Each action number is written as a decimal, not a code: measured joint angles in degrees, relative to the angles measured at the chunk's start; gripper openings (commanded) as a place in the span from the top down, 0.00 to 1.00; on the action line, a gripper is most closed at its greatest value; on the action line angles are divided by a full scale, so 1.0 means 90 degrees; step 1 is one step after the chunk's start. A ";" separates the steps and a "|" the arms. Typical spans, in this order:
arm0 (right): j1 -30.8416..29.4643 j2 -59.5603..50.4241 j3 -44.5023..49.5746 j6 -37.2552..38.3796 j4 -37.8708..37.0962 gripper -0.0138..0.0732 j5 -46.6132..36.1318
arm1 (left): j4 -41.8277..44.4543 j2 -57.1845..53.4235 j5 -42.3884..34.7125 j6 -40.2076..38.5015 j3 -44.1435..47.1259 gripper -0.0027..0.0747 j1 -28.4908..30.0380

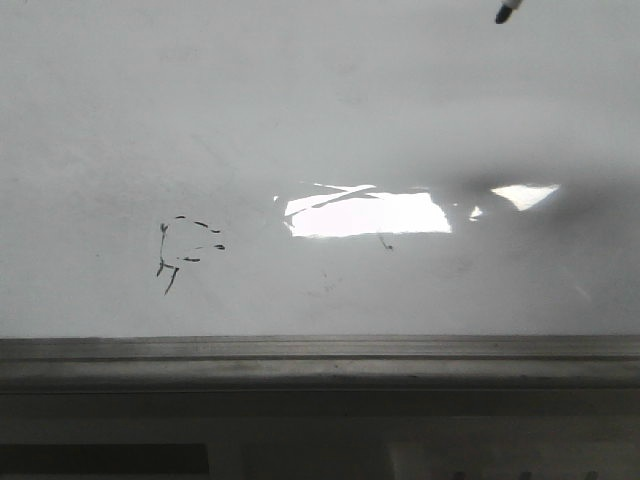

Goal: Write number 6 on whiteboard

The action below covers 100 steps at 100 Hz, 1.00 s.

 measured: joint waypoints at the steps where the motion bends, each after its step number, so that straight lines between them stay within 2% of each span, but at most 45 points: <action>1: 0.0000 0.0000 0.0000 0.0000 -0.0027 0.89 0.0026 | 0.0000 0.0000 0.0000 0.0000 0.0000 0.99 0.0000; 20: 0.0000 0.0000 -0.0038 0.0000 -0.0357 0.89 0.0012 | 0.0000 0.0000 0.0000 0.0000 0.0000 0.99 0.0000; 49: 0.0000 0.0000 -0.0038 0.0000 -0.0361 0.89 0.0401 | 0.0000 0.0000 0.0000 0.0000 0.0000 0.99 0.0000; 100: 0.0018 0.0000 -0.0038 0.0000 -0.0180 0.89 0.0454 | 0.0000 0.0000 0.0000 0.0000 0.0000 0.99 0.0000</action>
